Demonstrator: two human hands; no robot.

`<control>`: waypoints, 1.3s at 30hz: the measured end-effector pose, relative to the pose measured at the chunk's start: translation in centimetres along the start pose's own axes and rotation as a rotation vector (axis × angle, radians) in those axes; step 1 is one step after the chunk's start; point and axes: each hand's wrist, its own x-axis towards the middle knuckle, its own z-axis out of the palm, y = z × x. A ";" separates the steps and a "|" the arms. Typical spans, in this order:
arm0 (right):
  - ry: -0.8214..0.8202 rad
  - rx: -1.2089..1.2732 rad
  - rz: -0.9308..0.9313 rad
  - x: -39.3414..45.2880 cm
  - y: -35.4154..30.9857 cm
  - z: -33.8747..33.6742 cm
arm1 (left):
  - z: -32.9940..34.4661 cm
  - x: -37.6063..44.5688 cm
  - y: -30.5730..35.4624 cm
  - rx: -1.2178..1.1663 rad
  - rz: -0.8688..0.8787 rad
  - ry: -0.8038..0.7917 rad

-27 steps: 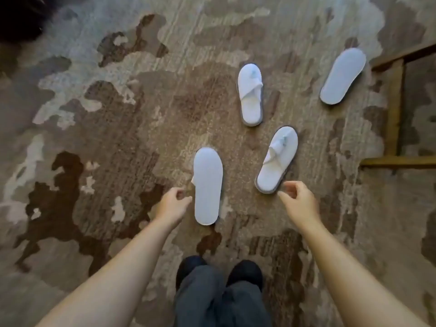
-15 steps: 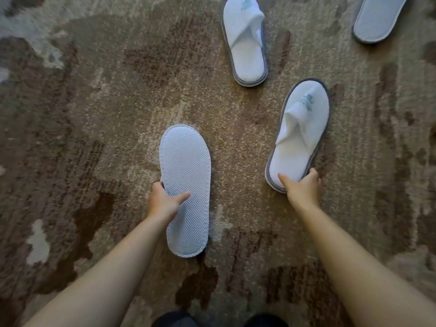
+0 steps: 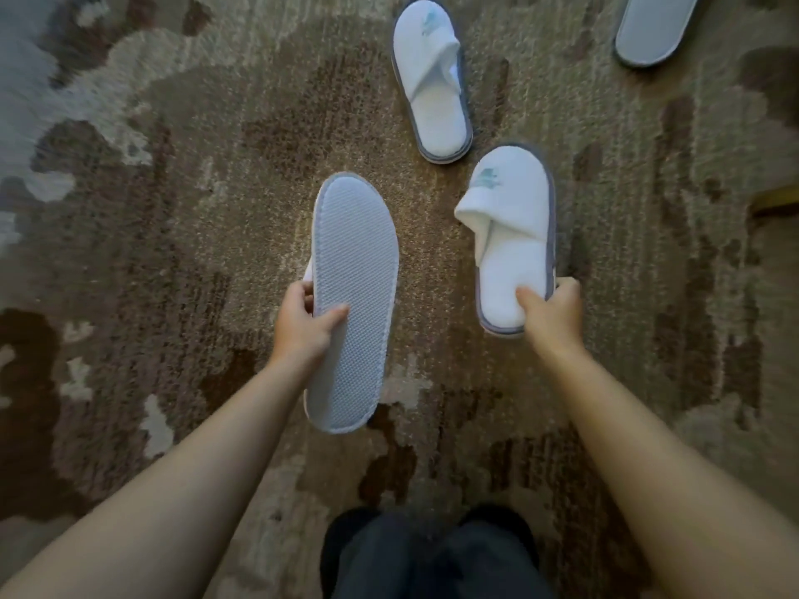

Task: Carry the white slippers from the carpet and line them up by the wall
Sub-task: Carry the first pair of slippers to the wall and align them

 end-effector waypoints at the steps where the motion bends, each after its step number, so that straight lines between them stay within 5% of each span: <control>1: -0.013 0.013 -0.012 -1.7 -2.0 -1.5 | -1.2 -1.6 2.2 -0.018 0.012 0.004; 11: 0.043 0.164 -0.165 -19.6 -26.5 -24.0 | -13.8 -20.6 30.4 -0.037 0.201 -0.143; 20: 0.318 0.267 -0.191 -30.0 -35.2 -38.5 | -14.8 -31.1 47.3 -0.052 0.485 -0.428; 30: 0.932 0.516 0.029 -46.0 -32.9 -44.6 | -11.8 -41.6 52.6 0.119 0.780 -0.941; 39: 1.526 0.759 0.267 -69.8 -24.1 -41.8 | -13.1 -62.1 43.9 0.391 1.112 -1.441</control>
